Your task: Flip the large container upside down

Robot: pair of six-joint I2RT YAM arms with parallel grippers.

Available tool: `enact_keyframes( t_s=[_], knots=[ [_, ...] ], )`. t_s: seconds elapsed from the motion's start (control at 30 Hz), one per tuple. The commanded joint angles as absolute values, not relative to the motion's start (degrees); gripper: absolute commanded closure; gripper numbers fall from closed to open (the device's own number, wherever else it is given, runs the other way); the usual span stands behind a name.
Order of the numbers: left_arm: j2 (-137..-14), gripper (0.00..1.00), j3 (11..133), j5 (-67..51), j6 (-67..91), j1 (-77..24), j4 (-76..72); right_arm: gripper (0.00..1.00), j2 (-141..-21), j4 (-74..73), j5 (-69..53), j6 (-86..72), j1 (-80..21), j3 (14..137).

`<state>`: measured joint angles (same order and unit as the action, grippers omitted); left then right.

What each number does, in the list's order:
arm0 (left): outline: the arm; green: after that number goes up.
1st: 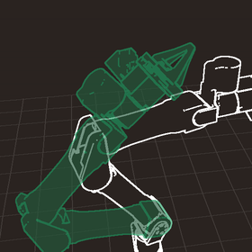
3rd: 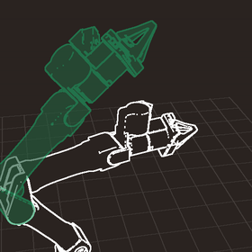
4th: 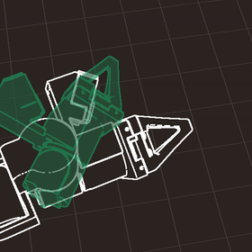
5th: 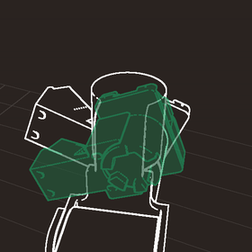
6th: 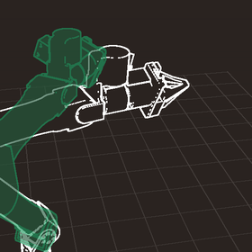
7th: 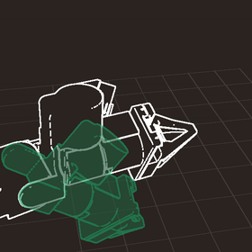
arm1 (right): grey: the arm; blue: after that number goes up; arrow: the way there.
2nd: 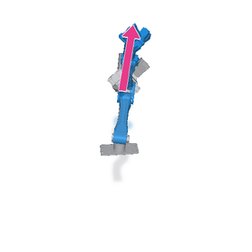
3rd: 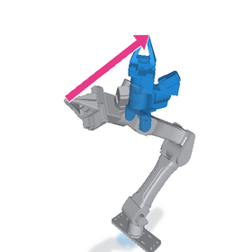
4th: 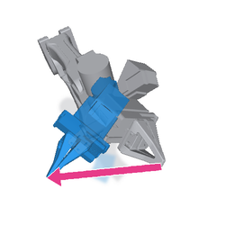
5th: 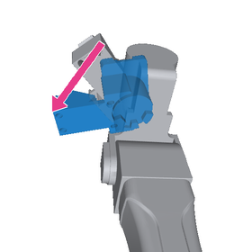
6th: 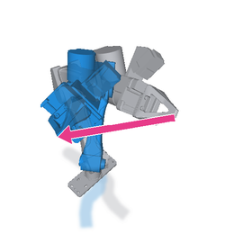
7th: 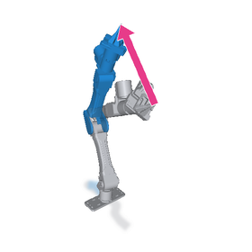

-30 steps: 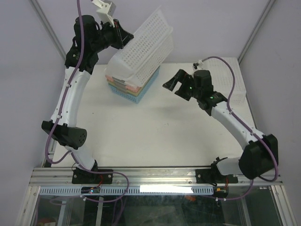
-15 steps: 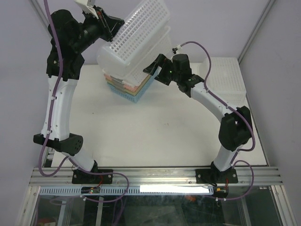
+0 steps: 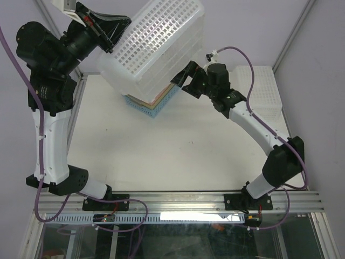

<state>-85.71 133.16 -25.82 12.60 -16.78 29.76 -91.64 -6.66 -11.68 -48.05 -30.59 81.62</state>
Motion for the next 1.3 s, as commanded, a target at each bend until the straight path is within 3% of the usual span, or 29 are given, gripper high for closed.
enact_keyframes(
  t_s=[0.0, 0.3, 0.73, 1.03, 1.27],
  knots=[
    [-82.29, 1.0, 134.44, -28.74, 17.22, -16.28, 19.7, 0.01, -82.95, -3.5, -10.4, -47.51, -30.7, 80.0],
    [-79.98, 1.0, 126.15, -43.66, 33.49, -16.94, 4.3, 0.01, -66.71, -7.02, -7.25, -47.28, -30.81, 71.2],
    [-76.94, 1.0, 105.2, -38.83, 34.5, -26.63, -1.7, 0.01, -36.33, -23.49, 9.12, -49.38, -30.75, 53.27],
    [-70.97, 1.0, 85.23, -37.49, 31.94, -28.02, -0.05, 0.01, -32.14, -37.3, 12.93, -44.12, -30.77, 51.93],
    [-65.96, 0.96, 78.09, -34.1, 25.39, -28.3, 9.13, 0.01, -32.94, -41.85, 12.16, -40.32, -30.72, 50.83]
  ],
)
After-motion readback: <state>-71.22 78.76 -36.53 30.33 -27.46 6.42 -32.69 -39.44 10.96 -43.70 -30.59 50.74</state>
